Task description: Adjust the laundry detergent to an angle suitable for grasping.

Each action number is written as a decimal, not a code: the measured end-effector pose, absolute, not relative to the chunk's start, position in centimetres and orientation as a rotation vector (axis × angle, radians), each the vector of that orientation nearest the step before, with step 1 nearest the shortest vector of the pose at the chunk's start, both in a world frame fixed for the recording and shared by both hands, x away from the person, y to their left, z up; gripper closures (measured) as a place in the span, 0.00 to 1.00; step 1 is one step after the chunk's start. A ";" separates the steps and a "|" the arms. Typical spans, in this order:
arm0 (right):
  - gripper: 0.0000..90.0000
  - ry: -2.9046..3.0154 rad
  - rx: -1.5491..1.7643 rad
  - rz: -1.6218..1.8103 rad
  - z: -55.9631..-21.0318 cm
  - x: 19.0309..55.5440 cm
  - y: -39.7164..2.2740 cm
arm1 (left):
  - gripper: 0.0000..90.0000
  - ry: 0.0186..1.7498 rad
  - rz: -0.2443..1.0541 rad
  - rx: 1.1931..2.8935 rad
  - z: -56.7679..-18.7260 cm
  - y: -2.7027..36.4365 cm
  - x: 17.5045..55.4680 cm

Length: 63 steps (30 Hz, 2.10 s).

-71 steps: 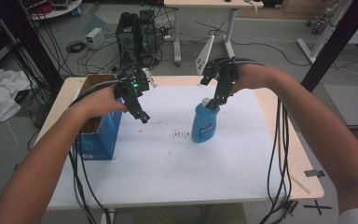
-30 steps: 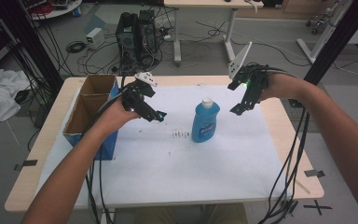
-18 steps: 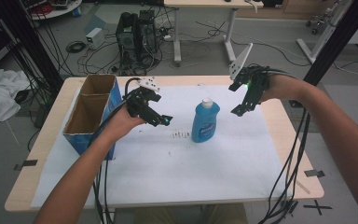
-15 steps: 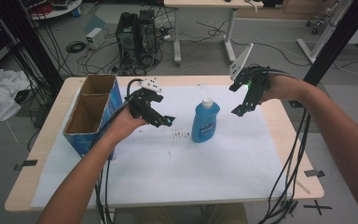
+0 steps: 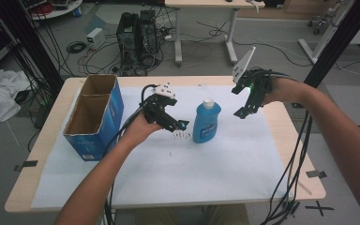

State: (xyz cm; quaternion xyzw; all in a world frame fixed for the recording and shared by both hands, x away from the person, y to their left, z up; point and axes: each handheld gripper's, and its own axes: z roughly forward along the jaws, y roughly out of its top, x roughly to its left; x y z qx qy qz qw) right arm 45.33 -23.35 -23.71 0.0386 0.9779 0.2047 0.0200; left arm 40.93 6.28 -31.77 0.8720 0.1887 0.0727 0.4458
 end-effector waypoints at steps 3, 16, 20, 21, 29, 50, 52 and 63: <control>0.04 3.031 0.126 0.635 -23.7 45.3 -23.4 | 0.02 0.463 0.188 2.138 -32.2 5.5 41.0; 0.04 3.030 0.134 0.635 -23.8 45.3 -23.7 | 0.02 0.473 0.156 2.074 -33.6 4.1 41.3; 0.04 3.030 0.144 0.644 -23.8 45.3 -23.6 | 0.02 0.476 0.159 2.062 -34.2 3.4 41.5; 0.04 3.028 0.142 0.646 -23.7 45.3 -23.6 | 0.02 0.478 0.159 2.054 -34.4 3.2 41.6; 0.04 3.029 0.138 0.648 -23.8 45.3 -23.4 | 0.02 0.492 0.146 2.039 -35.5 2.0 41.9; 0.04 3.021 0.137 0.654 -23.8 45.5 -23.6 | 0.02 0.528 0.157 2.007 -37.9 -1.1 42.3; 0.04 3.020 0.136 0.656 -23.7 45.5 -23.6 | 0.02 0.539 0.148 1.992 -38.1 -1.3 42.3; 0.04 3.010 0.148 0.672 -23.7 45.5 -23.8 | 0.02 0.562 0.152 1.976 -38.8 -1.8 42.4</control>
